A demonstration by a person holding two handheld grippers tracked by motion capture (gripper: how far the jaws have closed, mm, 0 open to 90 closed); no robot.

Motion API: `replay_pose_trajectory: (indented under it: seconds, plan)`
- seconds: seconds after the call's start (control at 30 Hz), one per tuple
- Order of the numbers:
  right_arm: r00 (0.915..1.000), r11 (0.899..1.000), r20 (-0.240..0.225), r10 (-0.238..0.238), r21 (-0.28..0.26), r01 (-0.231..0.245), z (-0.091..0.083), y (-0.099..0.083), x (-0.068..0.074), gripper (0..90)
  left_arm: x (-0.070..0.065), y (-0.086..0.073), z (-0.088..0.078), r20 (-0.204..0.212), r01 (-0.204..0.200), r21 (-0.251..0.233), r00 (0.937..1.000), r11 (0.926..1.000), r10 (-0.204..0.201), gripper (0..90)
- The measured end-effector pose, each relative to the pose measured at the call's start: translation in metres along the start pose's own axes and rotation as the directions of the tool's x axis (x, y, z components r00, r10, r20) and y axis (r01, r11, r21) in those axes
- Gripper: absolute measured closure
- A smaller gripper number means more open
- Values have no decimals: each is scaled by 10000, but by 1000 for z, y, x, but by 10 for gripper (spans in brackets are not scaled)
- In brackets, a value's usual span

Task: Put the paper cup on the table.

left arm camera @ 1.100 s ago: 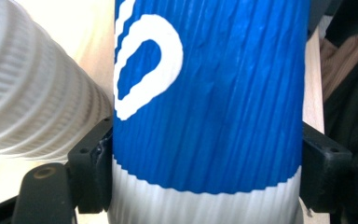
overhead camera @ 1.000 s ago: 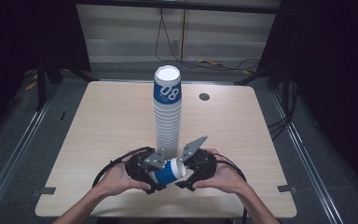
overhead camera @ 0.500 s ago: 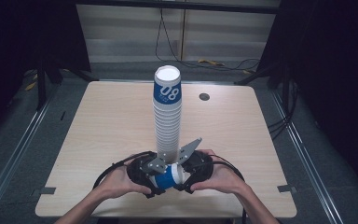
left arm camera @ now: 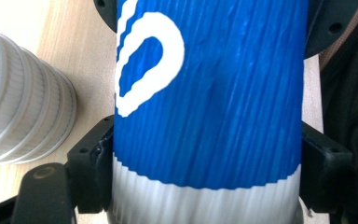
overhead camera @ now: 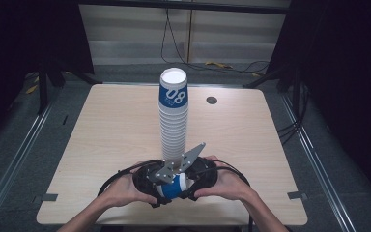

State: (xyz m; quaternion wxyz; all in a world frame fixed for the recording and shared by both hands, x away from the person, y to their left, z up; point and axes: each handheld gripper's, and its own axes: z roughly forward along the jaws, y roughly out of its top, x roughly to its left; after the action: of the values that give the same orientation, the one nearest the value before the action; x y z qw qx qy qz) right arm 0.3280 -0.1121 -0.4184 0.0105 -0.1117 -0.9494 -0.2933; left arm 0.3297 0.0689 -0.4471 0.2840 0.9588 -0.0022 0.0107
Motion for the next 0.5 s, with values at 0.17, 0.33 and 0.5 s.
replay_pose_trajectory:
  seconds: [0.17, 0.33, 0.5]
  plan:
    - [9998, 9999, -118, 134, -37, -135, -3, -4, -1, 286, 1, -1, -1, 66, 16, -427, 10000, 9991, -13, 196]
    - [9997, 9998, -161, 161, -146, -163, -4, -4, -2, 285, 4, -3, -4, 183, 245, -785, 9996, 9966, -231, 187]
    - [9998, 9997, -23, 220, -135, -221, -4, -4, -2, 287, 9, -8, -14, 170, 439, -1433, 9990, 9887, -419, 179]
